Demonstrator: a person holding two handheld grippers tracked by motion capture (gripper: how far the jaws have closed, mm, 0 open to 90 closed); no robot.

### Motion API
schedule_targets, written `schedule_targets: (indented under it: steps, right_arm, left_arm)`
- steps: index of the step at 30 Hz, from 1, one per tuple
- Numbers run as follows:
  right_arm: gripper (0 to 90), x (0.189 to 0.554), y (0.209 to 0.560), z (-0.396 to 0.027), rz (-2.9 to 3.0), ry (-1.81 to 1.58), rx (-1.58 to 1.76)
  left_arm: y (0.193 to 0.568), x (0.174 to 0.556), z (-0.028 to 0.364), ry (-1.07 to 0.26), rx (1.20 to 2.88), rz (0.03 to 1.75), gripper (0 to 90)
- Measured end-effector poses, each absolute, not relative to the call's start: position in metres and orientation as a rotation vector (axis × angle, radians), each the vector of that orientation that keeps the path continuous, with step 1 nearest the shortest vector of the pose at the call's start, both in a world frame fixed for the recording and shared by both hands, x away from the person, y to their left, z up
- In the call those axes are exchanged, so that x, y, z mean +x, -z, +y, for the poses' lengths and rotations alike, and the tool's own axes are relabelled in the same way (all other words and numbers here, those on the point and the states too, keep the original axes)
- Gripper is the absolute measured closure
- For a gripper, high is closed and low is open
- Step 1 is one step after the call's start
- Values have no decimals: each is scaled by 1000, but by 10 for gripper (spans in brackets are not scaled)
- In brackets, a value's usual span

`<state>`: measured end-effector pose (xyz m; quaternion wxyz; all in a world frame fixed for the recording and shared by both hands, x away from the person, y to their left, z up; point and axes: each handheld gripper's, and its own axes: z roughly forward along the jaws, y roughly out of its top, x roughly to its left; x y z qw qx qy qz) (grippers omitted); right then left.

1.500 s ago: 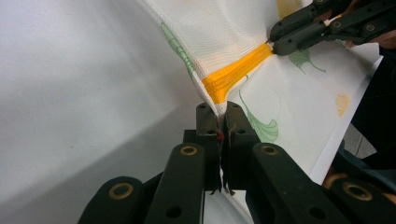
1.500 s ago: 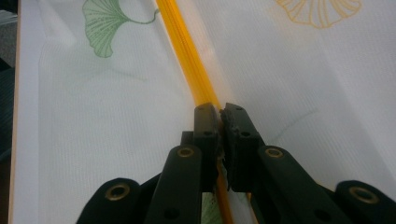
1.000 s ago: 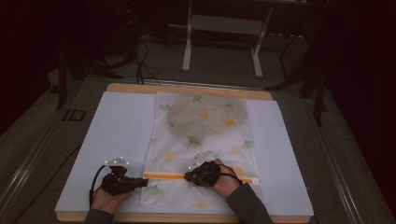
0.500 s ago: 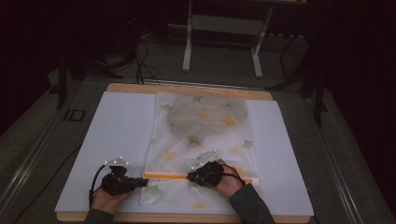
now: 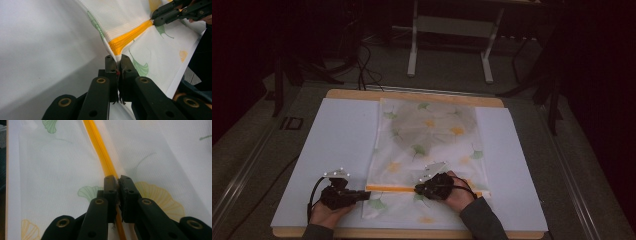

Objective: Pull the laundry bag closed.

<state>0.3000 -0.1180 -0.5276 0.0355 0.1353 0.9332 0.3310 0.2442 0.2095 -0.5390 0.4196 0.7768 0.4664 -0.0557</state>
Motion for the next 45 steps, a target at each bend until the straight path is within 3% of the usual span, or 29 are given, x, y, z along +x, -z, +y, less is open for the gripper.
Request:
schedule_targets:
  steps: [45]
  right_arm:
    - [850,299,526,-145,2866,-988,462]
  left_arm:
    - [539,245,211,136,1943,1171,872]
